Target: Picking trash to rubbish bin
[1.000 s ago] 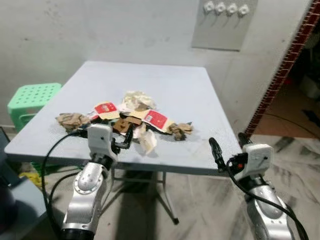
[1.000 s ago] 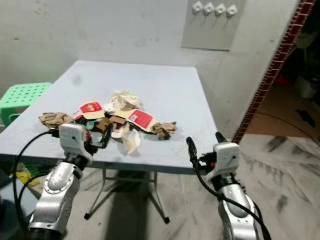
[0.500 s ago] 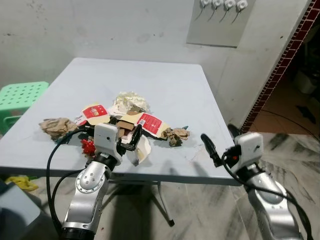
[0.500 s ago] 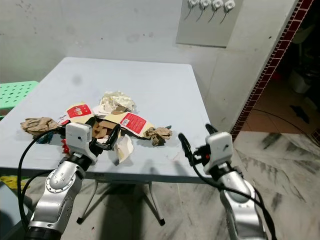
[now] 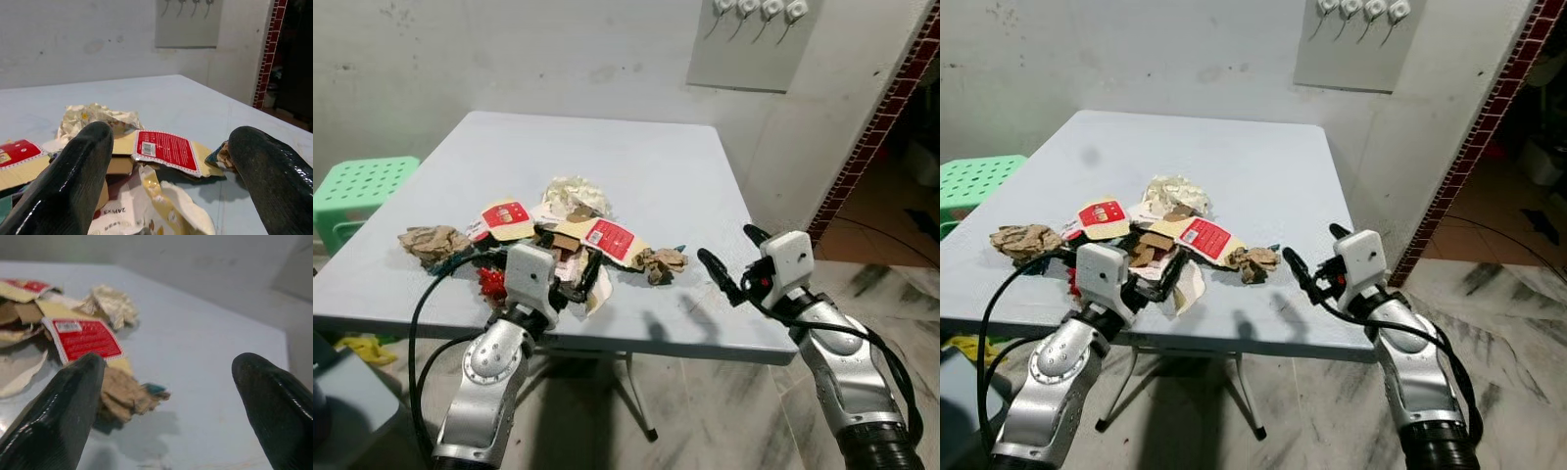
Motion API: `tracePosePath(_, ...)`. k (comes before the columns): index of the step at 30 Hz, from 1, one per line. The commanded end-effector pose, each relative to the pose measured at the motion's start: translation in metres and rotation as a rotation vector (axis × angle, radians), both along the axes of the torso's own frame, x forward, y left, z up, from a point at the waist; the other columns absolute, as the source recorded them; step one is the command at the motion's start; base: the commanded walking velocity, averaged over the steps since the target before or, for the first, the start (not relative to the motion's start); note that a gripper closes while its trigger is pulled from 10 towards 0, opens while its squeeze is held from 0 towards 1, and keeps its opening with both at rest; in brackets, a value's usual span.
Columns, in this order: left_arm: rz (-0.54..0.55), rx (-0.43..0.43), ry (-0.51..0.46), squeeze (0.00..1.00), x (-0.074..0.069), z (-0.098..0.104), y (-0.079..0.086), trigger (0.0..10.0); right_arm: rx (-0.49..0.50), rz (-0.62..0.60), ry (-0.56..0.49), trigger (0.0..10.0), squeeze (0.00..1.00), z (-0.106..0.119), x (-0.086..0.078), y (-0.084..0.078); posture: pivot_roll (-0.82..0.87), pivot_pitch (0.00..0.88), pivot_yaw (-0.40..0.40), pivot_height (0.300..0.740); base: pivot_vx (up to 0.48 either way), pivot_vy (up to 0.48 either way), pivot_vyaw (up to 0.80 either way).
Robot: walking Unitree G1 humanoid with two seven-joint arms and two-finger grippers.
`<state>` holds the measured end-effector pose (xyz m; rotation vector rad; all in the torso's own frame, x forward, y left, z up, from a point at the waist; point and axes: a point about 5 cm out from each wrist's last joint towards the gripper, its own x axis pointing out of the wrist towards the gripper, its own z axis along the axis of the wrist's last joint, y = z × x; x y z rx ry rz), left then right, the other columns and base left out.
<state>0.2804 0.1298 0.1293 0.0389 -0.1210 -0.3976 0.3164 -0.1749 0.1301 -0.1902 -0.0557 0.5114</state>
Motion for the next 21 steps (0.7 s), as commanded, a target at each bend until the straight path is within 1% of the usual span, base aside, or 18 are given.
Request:
tracePosePath(1, -0.019, 0.007, -0.002, 0.00, -0.003, 0.003, -0.002, 10.0, -0.028, 0.026, -0.010, 10.0, 0.00, 0.004, 0.005, 0.000, 0.00, 0.000, -0.071, 0.740, 0.000, 0.000, 0.00)
tracePosePath(9, -0.011, 0.002, 0.007, 0.00, -0.011, 0.008, 0.001, 10.0, -0.062, 0.109, 0.031, 10.0, 0.00, 0.003, 0.016, 0.004, 0.02, 0.000, -0.086, 0.740, 0.000, 0.000, 0.00)
tracePosePath(11, -0.002, 0.002, 0.015, 0.00, -0.014, 0.009, 0.003, 10.0, -0.057, 0.155, 0.054, 10.0, 0.00, 0.005, 0.021, 0.008, 0.02, 0.000, -0.090, 0.740, 0.000, 0.000, 0.00)
tracePosePath(15, 0.005, 0.001, 0.026, 0.00, -0.018, 0.008, 0.004, 10.0, -0.059, 0.187, 0.058, 10.0, 0.00, 0.009, 0.028, 0.014, 0.03, 0.000, -0.095, 0.740, 0.000, 0.000, 0.00)
tracePosePath(21, 0.015, 0.004, 0.039, 0.00, -0.025, 0.010, 0.006, 10.0, -0.047, 0.237, 0.083, 10.0, 0.00, 0.013, 0.037, 0.024, 0.05, 0.032, -0.098, 0.740, 0.000, 0.000, 0.00)
